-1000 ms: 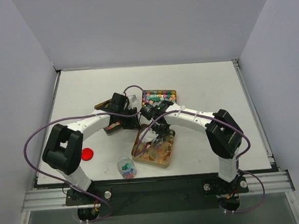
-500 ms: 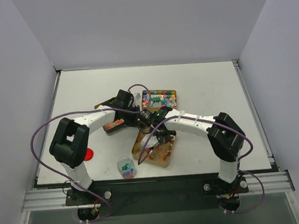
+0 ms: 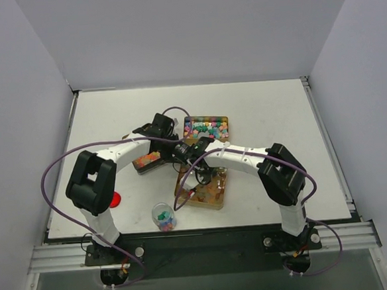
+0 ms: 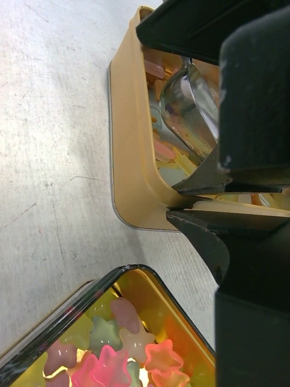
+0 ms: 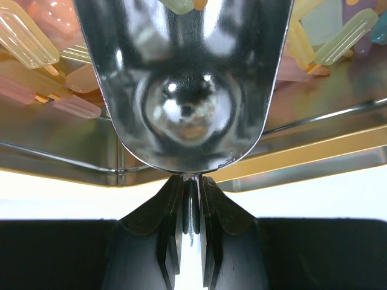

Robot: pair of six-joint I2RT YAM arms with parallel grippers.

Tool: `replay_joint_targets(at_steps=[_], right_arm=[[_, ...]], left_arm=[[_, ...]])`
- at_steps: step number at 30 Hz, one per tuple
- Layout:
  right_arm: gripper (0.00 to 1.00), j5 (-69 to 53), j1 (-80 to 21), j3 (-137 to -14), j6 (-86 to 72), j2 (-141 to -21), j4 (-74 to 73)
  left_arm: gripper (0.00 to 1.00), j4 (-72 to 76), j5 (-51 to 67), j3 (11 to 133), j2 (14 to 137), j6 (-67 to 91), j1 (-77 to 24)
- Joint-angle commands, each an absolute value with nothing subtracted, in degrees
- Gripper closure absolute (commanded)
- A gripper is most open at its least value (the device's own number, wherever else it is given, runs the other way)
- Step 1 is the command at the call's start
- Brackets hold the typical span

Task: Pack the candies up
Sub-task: Scoop the fake candies from the storage box.

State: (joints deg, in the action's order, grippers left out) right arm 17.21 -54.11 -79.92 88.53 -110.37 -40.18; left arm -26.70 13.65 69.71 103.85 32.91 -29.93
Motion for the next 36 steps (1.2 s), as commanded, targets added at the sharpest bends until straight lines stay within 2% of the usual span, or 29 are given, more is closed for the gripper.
replay_joint_targets(at_steps=[1,13,27,36], right_arm=[[1.00,14.9,-56.0,-81.5,86.9,-111.0,-42.8],[1.00,7.4,-56.6,-86.9,77.4,-110.4,-48.2],[1.00,10.5,-56.7,-90.7,72.6,-113.3,-51.7],[1.00,5.8,-55.9,-83.6,72.0,-109.9,-39.3]], left_arm=[[1.00,-26.2,13.4,72.6,103.4,37.7,-30.2],[1.00,-25.6,13.1,72.3,103.5,38.1,-30.2],[1.00,-28.3,8.8,76.2,103.0,42.4,-30.1],[1.00,-26.9,8.9,75.2,103.3,42.5,-30.1]])
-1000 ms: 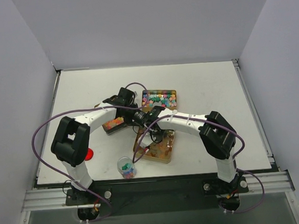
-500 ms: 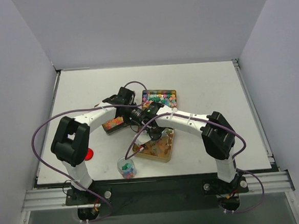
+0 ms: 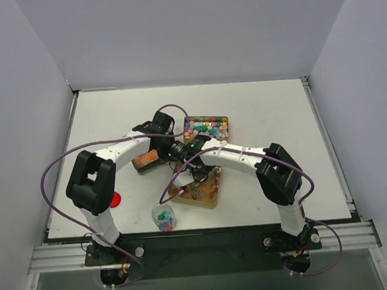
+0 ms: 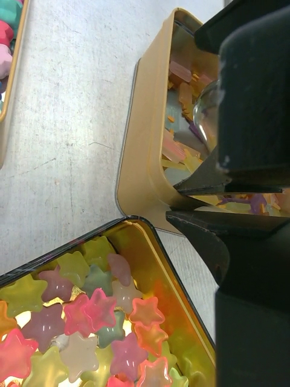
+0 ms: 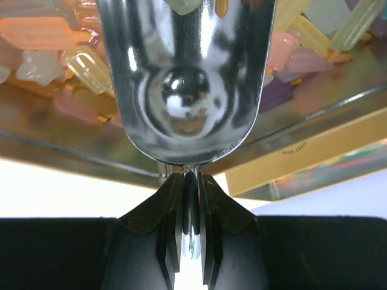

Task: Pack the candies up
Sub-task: Scoop the fake candies from the storage box.

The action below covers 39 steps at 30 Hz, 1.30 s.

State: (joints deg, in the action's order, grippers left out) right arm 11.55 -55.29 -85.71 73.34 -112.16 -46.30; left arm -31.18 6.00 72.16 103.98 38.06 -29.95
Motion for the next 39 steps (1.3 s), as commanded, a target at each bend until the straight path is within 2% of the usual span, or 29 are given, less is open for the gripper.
replay_joint_targets(at_steps=[1,6,14,27,39], right_arm=[[1.00,6.8,-55.9,-83.8,71.9,-109.9,-39.5],[1.00,13.0,-56.3,-91.2,73.1,-112.1,-49.7],[1.00,17.9,-56.1,-90.4,77.5,-112.8,-51.9],[1.00,12.9,-56.8,-81.8,82.6,-112.1,-44.0],[1.00,-1.8,-54.8,-79.0,75.0,-111.3,-39.1]], left_arm=[[1.00,-26.9,9.2,75.1,103.3,42.5,-30.1],[1.00,-26.8,9.1,75.0,103.4,42.5,-30.1],[1.00,-27.0,9.2,75.6,103.5,42.6,-29.8],[1.00,-25.9,10.0,77.6,104.8,42.4,-29.2],[1.00,-25.3,11.2,78.2,104.9,41.7,-28.3]])
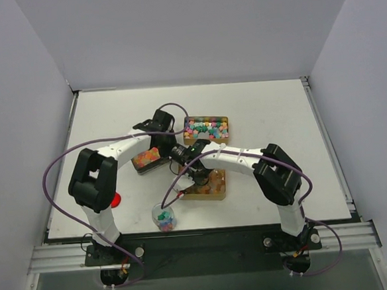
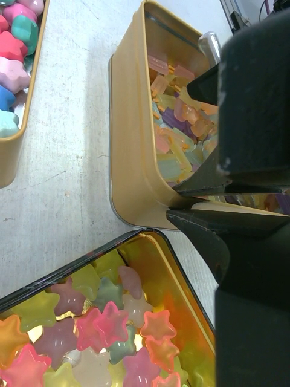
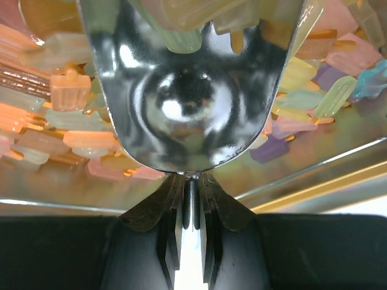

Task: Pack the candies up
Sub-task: Scoop the fake candies from the storage box.

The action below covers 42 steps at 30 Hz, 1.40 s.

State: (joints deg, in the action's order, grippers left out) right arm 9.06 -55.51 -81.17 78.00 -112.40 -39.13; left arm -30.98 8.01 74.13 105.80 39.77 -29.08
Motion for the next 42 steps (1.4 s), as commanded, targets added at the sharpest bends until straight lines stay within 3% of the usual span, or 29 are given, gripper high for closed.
replay_joint_targets(at_steps=[1,8,28,33,34,36,37,39,40,42], right_arm=[[1.00,-2.5,-54.5,-78.4,74.5,-110.8,-38.6],[1.00,-11.0,-49.8,-73.2,73.5,-106.4,-34.9],[1.00,-14.6,-38.9,-67.9,71.9,-99.1,-28.7],[1.00,-14.6,-37.7,-67.9,71.7,-98.4,-28.6],[1.00,-14.6,-37.4,-67.9,71.6,-98.3,-28.7],[1.00,-14.3,-37.2,-67.9,71.2,-97.7,-28.7],[1.00,-14.2,-37.0,-67.9,71.1,-97.5,-28.8],[1.00,-14.3,-36.7,-68.0,70.8,-96.7,-28.7],[1.00,-14.6,-36.1,-68.2,70.8,-96.4,-28.8],[1.00,-14.9,-35.4,-68.7,70.9,-96.2,-29.0]], left_arm=[[1.00,-25.3,11.3,78.5,105.1,41.7,-28.1],[1.00,-25.6,11.3,80.4,105.5,41.8,-27.9],[1.00,-26.0,9.8,85.3,108.3,41.0,-27.7],[1.00,-25.4,14.7,84.4,107.1,38.9,-27.6],[0.85,-25.7,17.5,83.8,106.8,38.0,-27.3],[0.75,-27.3,21.3,83.0,105.7,36.5,-26.5],[0.61,-28.7,23.2,83.0,105.4,34.4,-26.3],[0.50,-30.9,25.7,82.8,104.2,32.3,-25.2],[0.38,-31.3,28.9,83.1,104.0,30.1,-24.8],[0.29,-33.2,30.8,84.6,104.2,28.0,-24.0]])
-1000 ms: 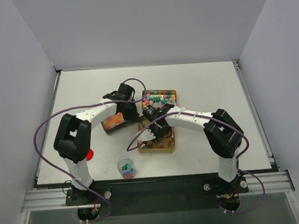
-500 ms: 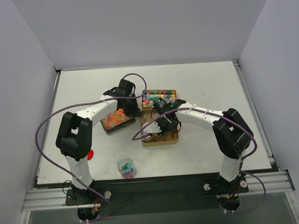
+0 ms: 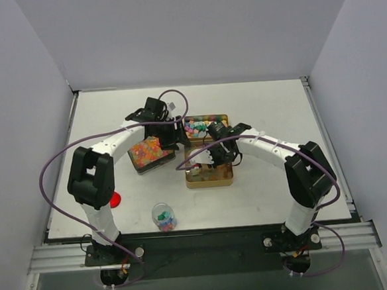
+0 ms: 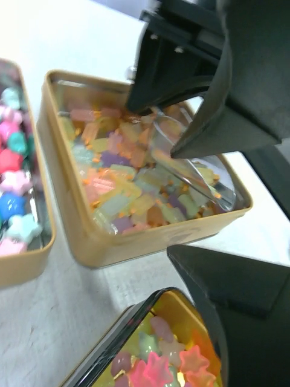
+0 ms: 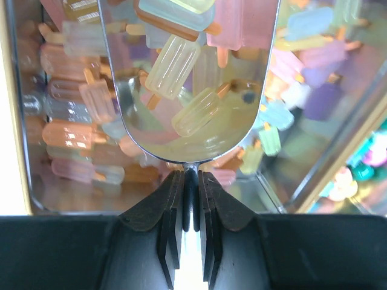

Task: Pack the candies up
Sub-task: Scoop the fake candies from the storage box.

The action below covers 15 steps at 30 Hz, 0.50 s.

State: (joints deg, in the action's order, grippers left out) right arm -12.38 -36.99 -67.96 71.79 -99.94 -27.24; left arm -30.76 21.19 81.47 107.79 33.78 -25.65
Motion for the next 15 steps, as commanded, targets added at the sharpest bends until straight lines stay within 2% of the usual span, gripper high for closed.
replay_joint_targets(at_steps=[1,2,10,15], right_arm=[[1.00,-14.9,-34.6,-69.0,70.9,-96.2,-29.2],[1.00,-15.1,-34.5,-69.9,71.1,-95.9,-29.4],[1.00,-15.5,-34.4,-78.3,71.5,-91.8,-37.2],[1.00,-12.8,-39.7,-81.7,70.9,-89.1,-40.5]], left_arm=[[0.26,-34.7,30.2,86.6,104.4,26.2,-24.0],[0.22,-35.2,30.2,87.2,104.0,25.5,-23.7],[0.20,-37.7,30.2,93.0,96.6,19.5,-18.4],[0.20,-37.1,26.2,86.9,91.0,16.7,-10.3]])
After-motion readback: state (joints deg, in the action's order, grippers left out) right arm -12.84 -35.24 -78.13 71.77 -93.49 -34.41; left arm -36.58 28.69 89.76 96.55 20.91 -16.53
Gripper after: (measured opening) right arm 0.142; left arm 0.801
